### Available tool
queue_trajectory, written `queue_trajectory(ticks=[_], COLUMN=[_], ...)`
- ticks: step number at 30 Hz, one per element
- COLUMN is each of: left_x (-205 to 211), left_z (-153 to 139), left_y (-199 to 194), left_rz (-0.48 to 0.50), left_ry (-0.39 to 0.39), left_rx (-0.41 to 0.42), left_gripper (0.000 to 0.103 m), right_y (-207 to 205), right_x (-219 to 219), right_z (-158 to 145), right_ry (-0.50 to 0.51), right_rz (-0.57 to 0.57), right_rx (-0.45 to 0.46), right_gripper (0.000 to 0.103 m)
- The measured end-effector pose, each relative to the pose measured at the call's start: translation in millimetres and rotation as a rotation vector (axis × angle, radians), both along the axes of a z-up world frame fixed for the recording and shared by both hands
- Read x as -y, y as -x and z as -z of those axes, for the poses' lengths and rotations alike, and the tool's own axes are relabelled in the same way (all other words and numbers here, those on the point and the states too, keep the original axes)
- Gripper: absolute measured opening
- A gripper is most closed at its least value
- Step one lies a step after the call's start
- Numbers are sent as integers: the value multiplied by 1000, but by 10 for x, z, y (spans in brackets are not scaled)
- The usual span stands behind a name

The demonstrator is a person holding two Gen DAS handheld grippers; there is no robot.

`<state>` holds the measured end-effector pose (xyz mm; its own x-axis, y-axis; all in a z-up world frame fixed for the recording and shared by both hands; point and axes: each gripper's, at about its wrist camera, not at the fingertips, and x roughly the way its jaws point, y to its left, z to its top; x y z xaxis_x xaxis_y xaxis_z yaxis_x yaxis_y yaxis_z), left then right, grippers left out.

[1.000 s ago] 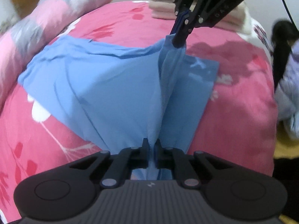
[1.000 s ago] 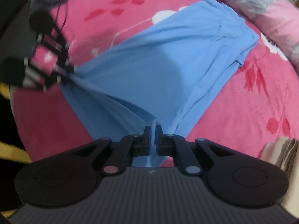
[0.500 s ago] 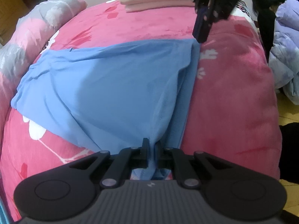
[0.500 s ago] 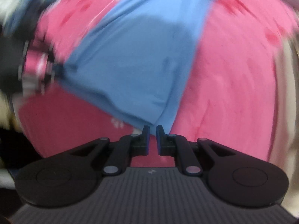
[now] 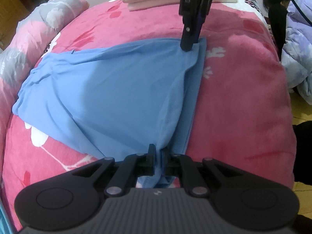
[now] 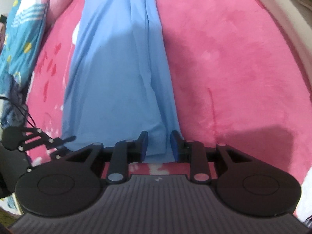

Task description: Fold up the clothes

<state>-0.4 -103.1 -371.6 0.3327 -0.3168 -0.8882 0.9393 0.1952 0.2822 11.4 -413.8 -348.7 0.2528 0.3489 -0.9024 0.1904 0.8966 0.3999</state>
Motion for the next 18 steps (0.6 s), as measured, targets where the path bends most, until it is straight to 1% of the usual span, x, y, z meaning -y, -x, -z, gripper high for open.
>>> queue_trajectory(ticks=[1,2,4,5,10,13,15,18], left_x=[-2,-3,-8,-11,-17,-10,4,42], left_z=[6,10,7,-1,-132,-201,-221,-172], left_y=[8,16,26,27,57,70,80,107], left_rz=[2,3,4,4,12,27,36,56], left_ry=[-1,-1,1,3,36,49,52,41], left_rx=[3,5,9,9,22,28,28,15], left_gripper=[6,6,5,5,4,4,4,3], right_y=[-3,-7,-6,2,21,43,42,14], right_x=[-13,-26,-40,-38,-38,27,91,45], right_z=[-6,-13,-74,-112,-306,-390,-376,-244], right_ry=[8,17,21,16,26,54,68,103], right_rz=[0,0,-10,-5,7,31,48,36], right_rx=[1,2,15,21,56,71,66,39], right_gripper=[22,14,5,3,1,1,1,1])
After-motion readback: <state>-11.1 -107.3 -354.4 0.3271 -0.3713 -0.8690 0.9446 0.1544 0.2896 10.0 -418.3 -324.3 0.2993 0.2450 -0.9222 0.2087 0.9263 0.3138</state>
